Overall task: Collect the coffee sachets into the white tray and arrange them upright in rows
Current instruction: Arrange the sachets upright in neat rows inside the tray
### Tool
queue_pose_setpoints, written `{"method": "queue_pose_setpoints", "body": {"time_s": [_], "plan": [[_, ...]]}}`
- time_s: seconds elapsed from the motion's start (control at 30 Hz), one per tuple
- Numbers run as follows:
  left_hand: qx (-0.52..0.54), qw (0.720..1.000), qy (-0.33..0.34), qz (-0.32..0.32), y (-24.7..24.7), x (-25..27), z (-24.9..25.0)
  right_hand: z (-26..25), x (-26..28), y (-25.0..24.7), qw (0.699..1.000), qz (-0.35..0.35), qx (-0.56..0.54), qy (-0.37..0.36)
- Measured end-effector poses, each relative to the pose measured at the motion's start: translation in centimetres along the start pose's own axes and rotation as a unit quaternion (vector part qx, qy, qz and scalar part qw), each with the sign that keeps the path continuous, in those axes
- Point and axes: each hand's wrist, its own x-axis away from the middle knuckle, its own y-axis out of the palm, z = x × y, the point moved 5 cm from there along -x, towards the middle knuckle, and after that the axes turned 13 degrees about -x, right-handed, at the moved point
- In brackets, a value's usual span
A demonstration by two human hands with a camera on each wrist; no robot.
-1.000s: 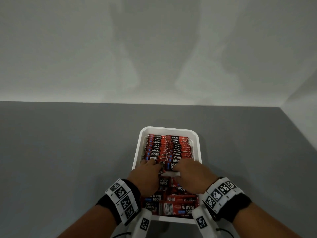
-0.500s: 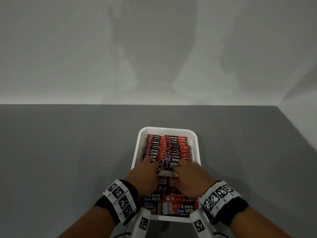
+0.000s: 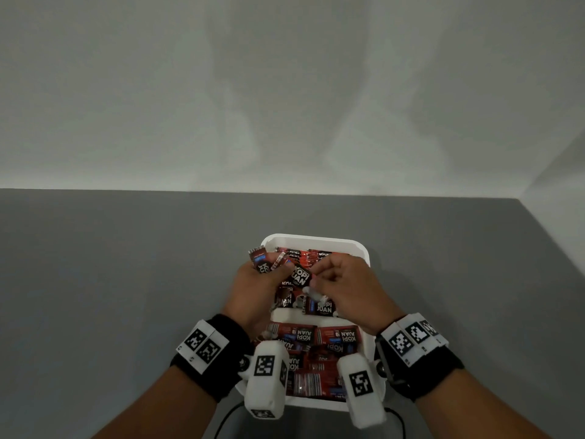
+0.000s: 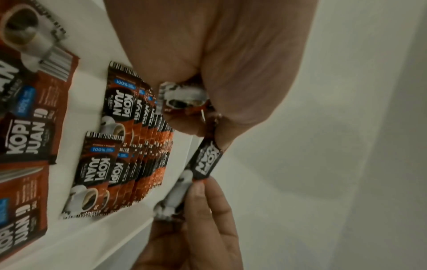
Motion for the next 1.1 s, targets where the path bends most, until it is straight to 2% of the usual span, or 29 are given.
{"method": "queue_pose_setpoints", "body": {"time_s": [0.23,0.33,0.47,0.6,0.9,1.0,1.1], "plan": [[-0.008,1.000,-0.010,0.021,-0.5,0.6,0.0,-0.7,-1.1,0.0,0.995,-0.025,0.093,-0.016],[-0.014,0.999,-0.025,0.045,-1.3,0.2,0.0,-0.2,-1.7,-0.2,0.992,-0.033,0.118,-0.001],[-0.023,0.993,-0.059,0.101,-3.0,-0.6,-0.4,1.6,-2.5,1.7,0.973,-0.084,0.214,0.015],[-0.034,0.989,-0.050,0.134,-3.8,-0.8,-0.7,3.4,-3.2,4.7,0.954,-0.138,0.267,0.029],[-0.088,0.988,-0.014,0.126,-4.7,-0.8,-0.9,5.1,-4.5,6.5,0.928,-0.111,0.355,-0.003],[-0.084,0.990,-0.011,0.116,-4.4,-0.7,-0.9,5.0,-4.2,6.4,0.931,-0.115,0.345,0.004],[-0.060,0.994,-0.007,0.096,-4.1,-0.6,-0.8,3.5,-4.2,4.8,0.964,-0.083,0.251,0.006]]}}
